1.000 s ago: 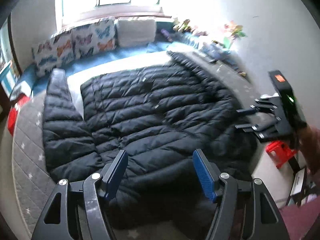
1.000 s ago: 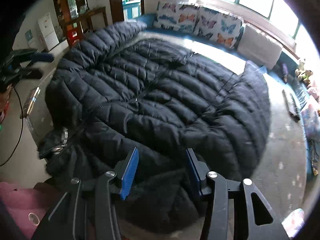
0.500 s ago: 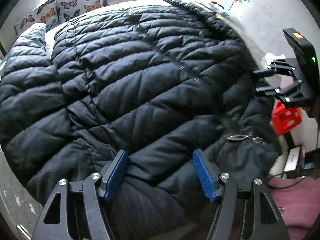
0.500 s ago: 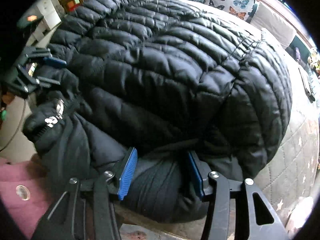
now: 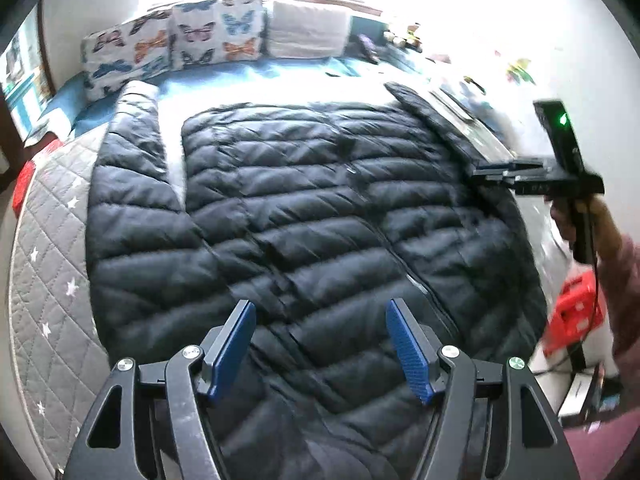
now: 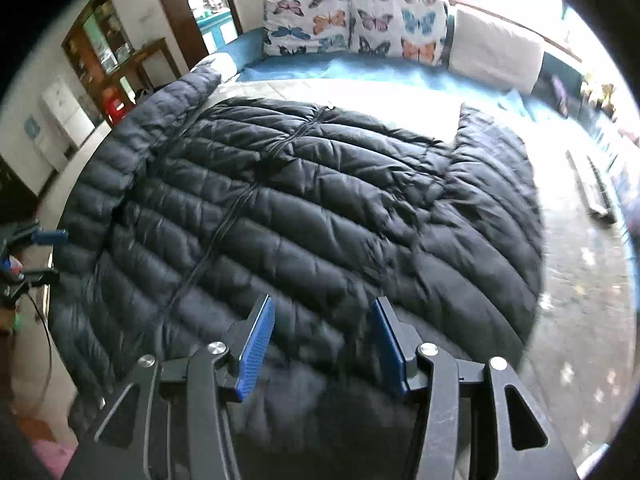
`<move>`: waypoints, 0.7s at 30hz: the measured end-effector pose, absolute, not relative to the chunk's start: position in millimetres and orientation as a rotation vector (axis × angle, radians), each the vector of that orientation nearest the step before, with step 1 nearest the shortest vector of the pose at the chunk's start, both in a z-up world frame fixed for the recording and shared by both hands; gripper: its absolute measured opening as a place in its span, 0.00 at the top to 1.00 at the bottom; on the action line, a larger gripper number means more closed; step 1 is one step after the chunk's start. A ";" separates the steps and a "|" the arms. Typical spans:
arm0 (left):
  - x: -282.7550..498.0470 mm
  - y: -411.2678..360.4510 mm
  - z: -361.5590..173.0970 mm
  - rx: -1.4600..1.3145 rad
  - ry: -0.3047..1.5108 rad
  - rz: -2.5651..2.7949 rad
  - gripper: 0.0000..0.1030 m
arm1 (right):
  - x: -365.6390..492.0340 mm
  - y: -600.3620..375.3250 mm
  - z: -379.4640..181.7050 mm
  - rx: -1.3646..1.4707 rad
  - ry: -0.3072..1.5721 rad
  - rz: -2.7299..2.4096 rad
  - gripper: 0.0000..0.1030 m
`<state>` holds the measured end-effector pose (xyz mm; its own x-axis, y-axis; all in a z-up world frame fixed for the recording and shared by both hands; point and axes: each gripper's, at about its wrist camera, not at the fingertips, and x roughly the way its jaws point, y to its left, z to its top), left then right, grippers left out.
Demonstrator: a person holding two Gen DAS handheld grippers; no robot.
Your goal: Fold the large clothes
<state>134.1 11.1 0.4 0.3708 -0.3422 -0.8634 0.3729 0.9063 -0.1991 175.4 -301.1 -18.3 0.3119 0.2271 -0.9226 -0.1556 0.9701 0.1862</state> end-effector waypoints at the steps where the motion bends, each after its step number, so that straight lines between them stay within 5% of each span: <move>1: 145.5 13.0 -2.2 0.016 1.110 -0.447 0.30 | 185.4 -299.4 -27.3 0.061 1.245 0.250 0.46; 8: 196.3 38.7 -15.1 -0.031 1.148 -0.352 0.30 | 214.6 -313.3 -55.9 -0.022 1.309 0.094 0.46; 21: 247.5 122.1 6.7 -0.172 1.060 -0.213 0.30 | 135.2 -388.0 -62.2 -0.124 1.401 -0.138 0.48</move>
